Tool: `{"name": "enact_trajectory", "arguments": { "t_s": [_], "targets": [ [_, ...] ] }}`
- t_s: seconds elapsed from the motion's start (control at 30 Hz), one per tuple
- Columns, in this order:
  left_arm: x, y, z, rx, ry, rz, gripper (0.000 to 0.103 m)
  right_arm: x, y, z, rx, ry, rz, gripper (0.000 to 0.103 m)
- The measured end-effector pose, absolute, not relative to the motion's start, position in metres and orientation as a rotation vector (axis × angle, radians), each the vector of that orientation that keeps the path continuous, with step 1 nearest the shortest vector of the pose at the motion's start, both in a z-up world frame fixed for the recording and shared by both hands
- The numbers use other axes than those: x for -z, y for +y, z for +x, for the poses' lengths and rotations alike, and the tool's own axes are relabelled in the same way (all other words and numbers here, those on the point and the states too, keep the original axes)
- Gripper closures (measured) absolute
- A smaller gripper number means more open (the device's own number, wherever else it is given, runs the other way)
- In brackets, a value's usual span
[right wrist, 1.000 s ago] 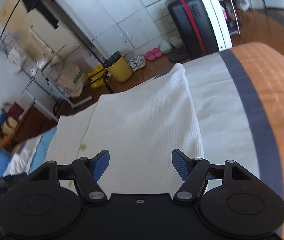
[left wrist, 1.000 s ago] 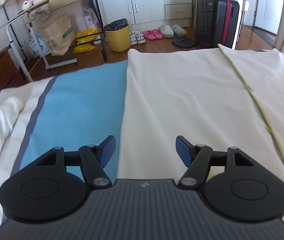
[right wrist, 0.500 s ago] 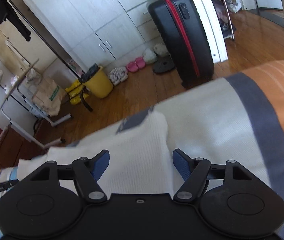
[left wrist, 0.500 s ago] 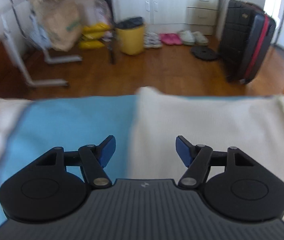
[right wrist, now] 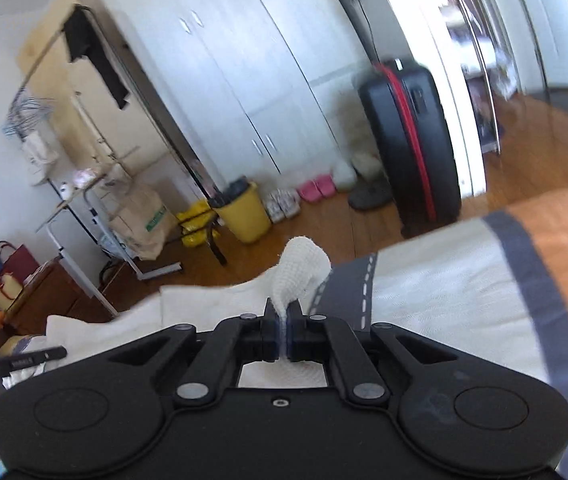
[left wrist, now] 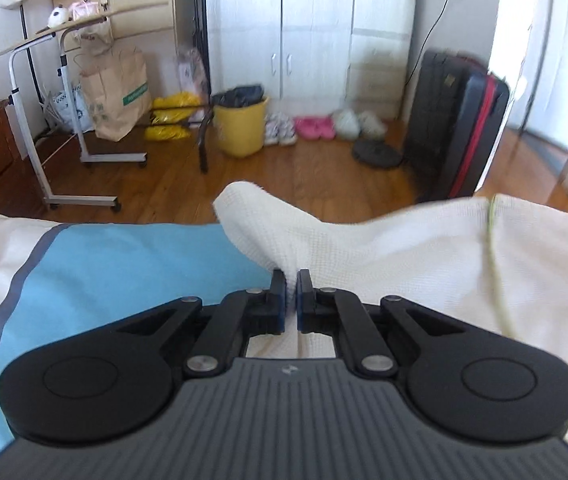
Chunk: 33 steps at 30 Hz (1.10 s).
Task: Fold clothes
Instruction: 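Lift the romper hem with both tools and fold it over the body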
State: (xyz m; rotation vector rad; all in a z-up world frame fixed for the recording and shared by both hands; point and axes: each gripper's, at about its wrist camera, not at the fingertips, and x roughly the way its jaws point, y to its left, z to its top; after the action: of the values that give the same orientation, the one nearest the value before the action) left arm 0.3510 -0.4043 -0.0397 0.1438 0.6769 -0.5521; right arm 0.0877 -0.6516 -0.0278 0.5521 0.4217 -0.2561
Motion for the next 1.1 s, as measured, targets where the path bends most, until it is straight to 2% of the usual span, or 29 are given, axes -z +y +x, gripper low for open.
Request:
{"name": "enact_trajectory", "arguments": {
  "t_s": [0.23, 0.3, 0.4, 0.47, 0.53, 0.63, 0.73, 0.83, 0.93, 1.07, 1.1],
  "targets": [
    [-0.018, -0.324, 0.245, 0.622, 0.518, 0.084, 0.099, -0.02, -0.599, -0.009, 0.227, 0.302, 0.584, 0.097],
    [-0.028, -0.296, 0.215, 0.634, 0.481, 0.066, 0.099, -0.027, -0.585, -0.035, 0.222, 0.284, 0.595, 0.097],
    [-0.042, -0.262, 0.157, 0.63, 0.31, 0.176, 0.099, -0.033, -0.565, -0.078, 0.198, 0.252, 0.646, 0.097],
    [-0.048, -0.239, 0.131, 0.635, 0.31, 0.144, 0.099, -0.031, -0.56, -0.106, 0.162, 0.222, 0.739, 0.097],
    [-0.047, -0.214, 0.107, 0.622, 0.313, 0.094, 0.099, -0.031, -0.557, -0.122, 0.158, 0.294, 0.836, 0.097],
    [-0.032, -0.181, 0.063, 0.592, 0.282, 0.062, 0.099, -0.026, -0.534, -0.149, 0.268, 0.447, 0.837, 0.097],
    [0.006, -0.153, 0.035, 0.57, 0.398, 0.036, 0.098, -0.007, -0.52, -0.162, 0.304, 0.543, 0.86, 0.097],
    [0.05, -0.137, 0.042, 0.54, 0.572, -0.013, 0.098, 0.016, -0.522, -0.162, 0.339, 0.615, 0.939, 0.097],
    [0.072, -0.121, 0.059, 0.512, 0.7, -0.162, 0.098, 0.015, -0.513, -0.158, 0.367, 0.629, 0.883, 0.097],
    [0.073, -0.096, 0.07, 0.509, 0.702, -0.308, 0.098, 0.018, -0.505, -0.162, 0.409, 0.629, 0.822, 0.096],
    [0.069, -0.099, 0.066, 0.523, 0.68, -0.266, 0.098, 0.02, -0.505, -0.166, 0.421, 0.625, 0.811, 0.096]
  ]
}}
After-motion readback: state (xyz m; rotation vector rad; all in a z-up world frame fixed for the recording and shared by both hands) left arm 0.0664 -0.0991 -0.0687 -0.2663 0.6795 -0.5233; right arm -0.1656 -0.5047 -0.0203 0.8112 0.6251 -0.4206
